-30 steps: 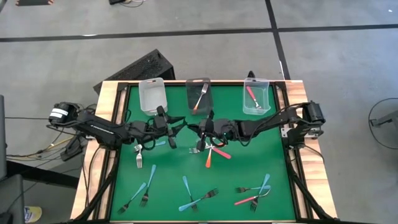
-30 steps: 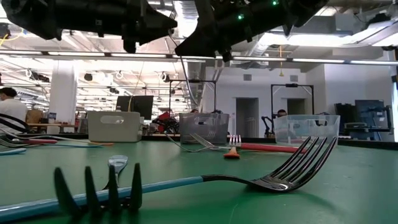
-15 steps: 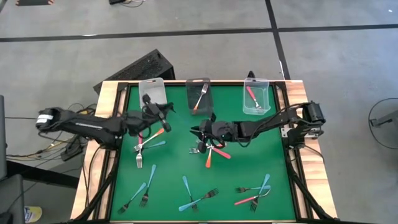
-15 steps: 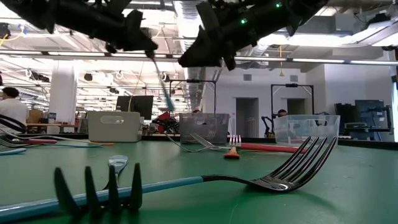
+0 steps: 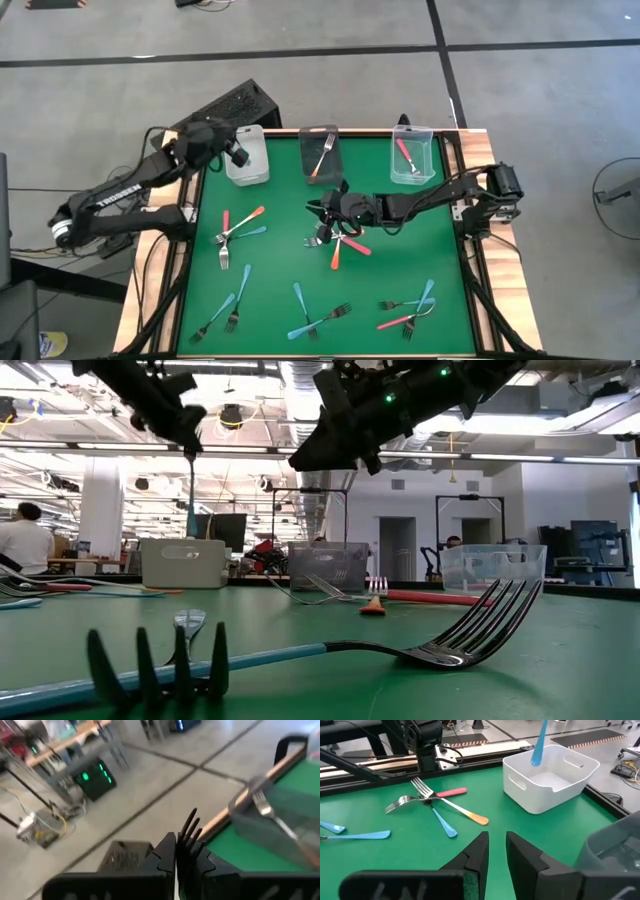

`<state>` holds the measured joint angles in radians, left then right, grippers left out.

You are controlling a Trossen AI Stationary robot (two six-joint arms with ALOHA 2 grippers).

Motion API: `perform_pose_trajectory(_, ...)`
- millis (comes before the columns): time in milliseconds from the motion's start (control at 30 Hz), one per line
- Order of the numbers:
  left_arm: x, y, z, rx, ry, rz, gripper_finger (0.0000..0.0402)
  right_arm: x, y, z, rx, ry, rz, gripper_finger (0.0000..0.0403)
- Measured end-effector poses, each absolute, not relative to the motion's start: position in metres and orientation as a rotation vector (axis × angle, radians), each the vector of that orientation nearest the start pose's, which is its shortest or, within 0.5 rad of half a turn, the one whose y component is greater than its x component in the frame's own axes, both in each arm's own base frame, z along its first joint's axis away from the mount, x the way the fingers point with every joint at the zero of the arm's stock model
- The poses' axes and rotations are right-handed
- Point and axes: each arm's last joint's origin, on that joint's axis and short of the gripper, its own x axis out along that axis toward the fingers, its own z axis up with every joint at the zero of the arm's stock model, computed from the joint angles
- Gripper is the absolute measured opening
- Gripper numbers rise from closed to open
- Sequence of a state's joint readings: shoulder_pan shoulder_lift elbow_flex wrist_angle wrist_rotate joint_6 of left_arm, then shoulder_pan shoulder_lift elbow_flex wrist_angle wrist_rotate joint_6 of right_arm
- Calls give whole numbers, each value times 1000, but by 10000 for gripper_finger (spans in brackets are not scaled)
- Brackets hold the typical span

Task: Sort silverware by color (type)
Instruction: Put the blue fork into the white bin, then put the orange fork into the black bin

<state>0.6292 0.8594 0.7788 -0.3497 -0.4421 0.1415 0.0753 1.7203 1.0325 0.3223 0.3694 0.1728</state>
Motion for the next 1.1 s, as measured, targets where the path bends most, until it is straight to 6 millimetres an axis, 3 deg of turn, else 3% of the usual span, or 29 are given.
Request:
perform_pose_trajectory(133, 142, 141, 285, -41, 616, 961, 0, 374, 18, 219, 96, 355, -324, 93)
perform_pose_trajectory(300, 145, 169, 258, -123, 754, 1030, 10, 369, 20, 209, 66, 472, -325, 94)
perform_pose_trajectory(567, 144, 190, 237, -179, 847, 1069, 111, 349, 22, 184, 74, 792, -325, 127)
perform_pose_trajectory(667, 143, 189, 239, -187, 829, 1075, 151, 346, 20, 181, 110, 838, -347, 150)
perform_pose_trajectory(800, 142, 179, 252, -226, 717, 1019, 186, 344, 9, 178, 283, 828, -454, 174)
perform_pose_trajectory(1100, 153, 129, 290, -219, 465, 731, 192, 331, -27, 162, 415, 819, -669, 184)
